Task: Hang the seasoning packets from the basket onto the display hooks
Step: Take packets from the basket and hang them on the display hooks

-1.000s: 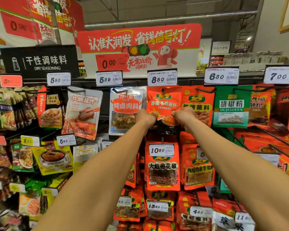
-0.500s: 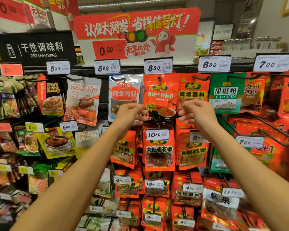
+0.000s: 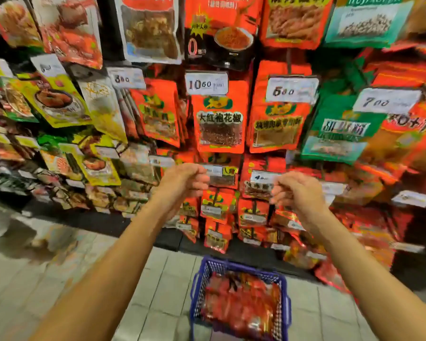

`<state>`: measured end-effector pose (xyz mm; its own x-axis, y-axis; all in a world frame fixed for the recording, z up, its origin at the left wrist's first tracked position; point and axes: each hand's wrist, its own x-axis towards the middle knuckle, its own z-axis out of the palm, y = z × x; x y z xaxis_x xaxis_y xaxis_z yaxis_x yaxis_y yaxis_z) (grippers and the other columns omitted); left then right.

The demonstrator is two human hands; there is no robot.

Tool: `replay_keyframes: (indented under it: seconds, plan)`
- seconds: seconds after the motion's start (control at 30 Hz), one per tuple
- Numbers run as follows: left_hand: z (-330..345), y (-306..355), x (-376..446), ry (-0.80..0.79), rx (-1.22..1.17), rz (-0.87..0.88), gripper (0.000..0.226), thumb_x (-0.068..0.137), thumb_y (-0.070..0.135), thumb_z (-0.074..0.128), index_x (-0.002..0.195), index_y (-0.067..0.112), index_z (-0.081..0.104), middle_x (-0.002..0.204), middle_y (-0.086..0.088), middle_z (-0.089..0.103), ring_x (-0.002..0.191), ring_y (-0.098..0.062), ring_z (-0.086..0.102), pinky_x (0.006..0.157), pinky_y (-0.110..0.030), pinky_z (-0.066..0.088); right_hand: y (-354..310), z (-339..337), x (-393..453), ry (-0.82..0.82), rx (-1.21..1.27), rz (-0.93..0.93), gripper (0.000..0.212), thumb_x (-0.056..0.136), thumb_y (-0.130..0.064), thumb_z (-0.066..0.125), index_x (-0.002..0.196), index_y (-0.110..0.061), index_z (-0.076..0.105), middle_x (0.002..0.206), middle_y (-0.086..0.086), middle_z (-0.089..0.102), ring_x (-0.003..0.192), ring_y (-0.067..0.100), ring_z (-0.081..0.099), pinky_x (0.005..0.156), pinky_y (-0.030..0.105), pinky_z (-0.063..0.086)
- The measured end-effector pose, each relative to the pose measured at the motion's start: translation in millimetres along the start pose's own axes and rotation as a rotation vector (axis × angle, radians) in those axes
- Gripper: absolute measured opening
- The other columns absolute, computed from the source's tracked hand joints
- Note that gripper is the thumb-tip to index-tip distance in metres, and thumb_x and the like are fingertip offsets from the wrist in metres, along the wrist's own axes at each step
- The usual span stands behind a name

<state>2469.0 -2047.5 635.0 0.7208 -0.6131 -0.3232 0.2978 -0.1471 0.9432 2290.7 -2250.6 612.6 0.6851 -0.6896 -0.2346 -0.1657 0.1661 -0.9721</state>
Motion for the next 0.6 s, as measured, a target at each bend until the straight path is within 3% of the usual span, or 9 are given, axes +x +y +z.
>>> replay_keyframes:
  seconds: [0.2,0.3,0.43,0.47,0.53,0.6]
  plan:
    - [4.1,-126.3,8.6,0.030,-0.006,-0.377,0.022,0.098,0.013,0.040,0.083,0.021,0.055,0.074,0.000,0.048,0.060,-0.014,0.042,0.057,-0.025,0.035,129.7,-1.8,-5.3,0.033,-0.091,0.342,0.017,0.098,-0.008,0.056,0.083,-0.004,0.064,0.060,0.012,0.065,0.044,0.020,0.062,0.050,0.027,0.049]
    - [-3.9,-193.3,11.2,0.130,0.108,-0.526,0.020,0.098,0.015,0.048,0.087,0.019,0.064,0.075,0.000,0.066,0.065,-0.015,0.061,0.061,-0.025,0.048,202.0,1.2,-13.6,0.077,-0.107,0.499,0.021,0.099,-0.008,0.055,0.080,-0.006,0.062,0.056,0.009,0.064,0.042,0.019,0.061,0.050,0.028,0.050]
    - [-18.8,-291.6,17.0,0.143,0.139,-0.728,0.015,0.095,0.010,0.053,0.087,0.014,0.065,0.075,-0.005,0.067,0.064,-0.020,0.062,0.060,-0.025,0.048,306.9,15.1,-25.6,0.136,-0.110,0.679,0.023,0.098,0.000,0.052,0.078,-0.006,0.063,0.049,0.002,0.059,0.045,0.021,0.054,0.047,0.027,0.046]
    - [-24.3,-317.9,19.0,0.150,0.154,-0.773,0.015,0.096,0.009,0.053,0.088,0.012,0.065,0.079,-0.008,0.067,0.068,-0.023,0.061,0.063,-0.028,0.050,333.8,19.1,-28.0,0.148,-0.123,0.719,0.022,0.097,0.001,0.053,0.079,-0.007,0.062,0.048,-0.001,0.059,0.043,0.018,0.055,0.043,0.024,0.046]
    - [-34.9,-371.6,28.0,0.133,0.191,-0.849,0.012,0.099,0.008,0.052,0.102,0.008,0.064,0.098,-0.015,0.064,0.089,-0.030,0.062,0.082,-0.042,0.057,391.6,25.5,-30.7,0.170,-0.131,0.810,0.025,0.099,0.001,0.053,0.076,-0.008,0.058,0.044,-0.005,0.058,0.037,0.010,0.054,0.038,0.020,0.046]
    - [-44.6,-424.7,38.9,0.109,0.263,-0.924,0.021,0.099,0.009,0.054,0.118,0.003,0.061,0.115,-0.019,0.062,0.102,-0.032,0.062,0.098,-0.051,0.054,450.7,26.9,-28.7,0.141,-0.169,0.879,0.031,0.100,-0.001,0.051,0.070,-0.009,0.054,0.041,-0.003,0.054,0.033,0.010,0.051,0.038,0.020,0.042]
